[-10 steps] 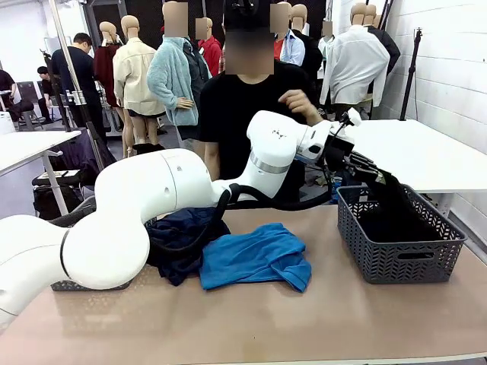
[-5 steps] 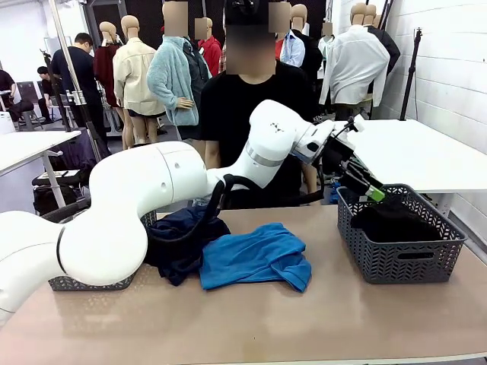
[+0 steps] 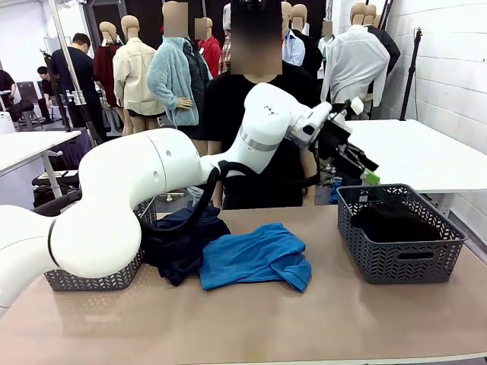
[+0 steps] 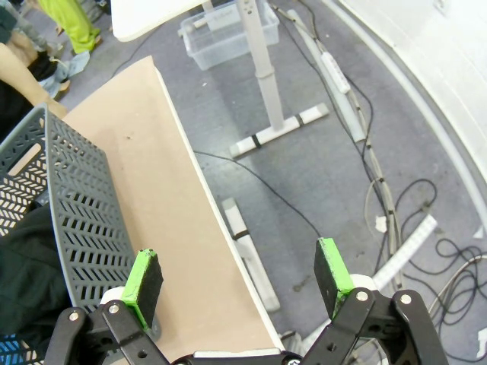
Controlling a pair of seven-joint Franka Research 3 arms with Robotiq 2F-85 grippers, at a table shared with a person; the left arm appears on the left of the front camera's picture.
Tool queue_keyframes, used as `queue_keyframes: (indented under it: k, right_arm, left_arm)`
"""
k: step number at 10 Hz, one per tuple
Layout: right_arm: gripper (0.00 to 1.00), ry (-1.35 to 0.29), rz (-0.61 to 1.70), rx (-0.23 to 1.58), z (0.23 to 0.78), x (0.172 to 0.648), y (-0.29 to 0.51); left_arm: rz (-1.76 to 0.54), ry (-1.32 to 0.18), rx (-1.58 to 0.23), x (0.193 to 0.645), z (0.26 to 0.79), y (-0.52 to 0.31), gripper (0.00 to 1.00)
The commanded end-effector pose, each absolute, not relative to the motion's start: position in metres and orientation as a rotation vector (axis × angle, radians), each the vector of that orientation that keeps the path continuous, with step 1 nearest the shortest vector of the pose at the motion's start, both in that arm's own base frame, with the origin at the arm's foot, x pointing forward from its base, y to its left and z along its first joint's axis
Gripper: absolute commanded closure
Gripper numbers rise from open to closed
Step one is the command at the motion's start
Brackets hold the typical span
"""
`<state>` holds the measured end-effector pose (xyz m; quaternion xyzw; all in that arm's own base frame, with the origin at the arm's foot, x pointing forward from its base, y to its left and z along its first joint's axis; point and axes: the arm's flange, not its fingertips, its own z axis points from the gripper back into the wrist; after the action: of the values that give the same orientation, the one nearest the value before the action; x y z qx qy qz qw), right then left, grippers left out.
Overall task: Sort the tops and bottoms.
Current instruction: Sort the clothes according to human instructions, then lift clothes from the center of the table with your right hand.
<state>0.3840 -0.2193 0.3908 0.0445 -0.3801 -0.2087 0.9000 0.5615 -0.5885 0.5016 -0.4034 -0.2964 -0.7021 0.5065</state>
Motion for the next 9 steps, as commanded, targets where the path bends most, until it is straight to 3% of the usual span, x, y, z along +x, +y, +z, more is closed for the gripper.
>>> queue_keyframes:
  k: [1, 2, 9]
  right_arm:
    - [0.0, -0.777, -0.439, 0.092, 0.393, 0.384, -0.217]
    - [0.0, -0.777, -0.439, 0.092, 0.393, 0.384, -0.217]
    - [0.0, -0.777, -0.439, 0.092, 0.393, 0.384, -0.217]
  left_arm:
    - [-1.687, -0.825, -0.822, 0.646, 0.568, -0.64, 0.0]
    - [-1.693, -0.715, -0.973, 0.562, 0.502, -0.588, 0.0]
    - [-1.693, -0.715, -0.973, 0.562, 0.502, -0.588, 0.0]
